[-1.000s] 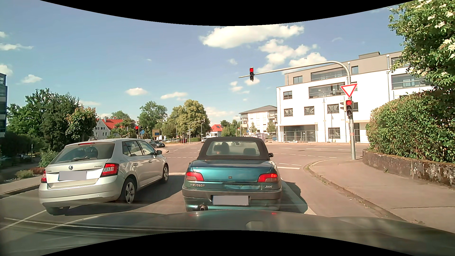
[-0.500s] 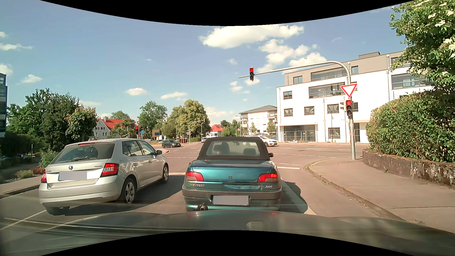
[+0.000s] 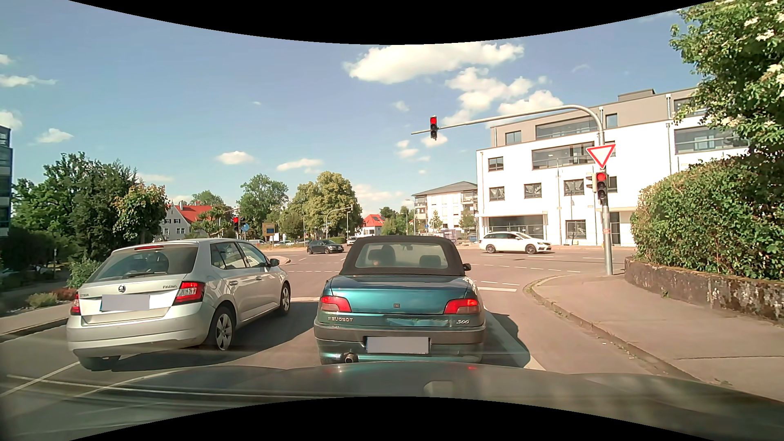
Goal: Follow the waypoints while adhering to traffic rules and regulations
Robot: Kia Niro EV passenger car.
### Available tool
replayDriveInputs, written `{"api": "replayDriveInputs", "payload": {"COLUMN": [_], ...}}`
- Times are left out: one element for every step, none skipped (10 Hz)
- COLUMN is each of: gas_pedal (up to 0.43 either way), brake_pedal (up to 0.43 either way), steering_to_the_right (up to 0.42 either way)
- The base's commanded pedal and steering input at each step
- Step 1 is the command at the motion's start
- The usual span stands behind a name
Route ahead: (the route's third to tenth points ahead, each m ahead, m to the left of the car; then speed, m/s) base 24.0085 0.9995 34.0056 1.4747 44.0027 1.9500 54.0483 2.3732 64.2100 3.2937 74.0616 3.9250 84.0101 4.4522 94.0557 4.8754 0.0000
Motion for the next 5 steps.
{"api": "replayDriveInputs", "payload": {"gas_pedal": [0.000,0.000,0.000,0.000,0.000], "brake_pedal": [0.634,0.634,0.634,0.634,0.634], "steering_to_the_right": [0.003,0.003,0.003,0.003,0.003]}}
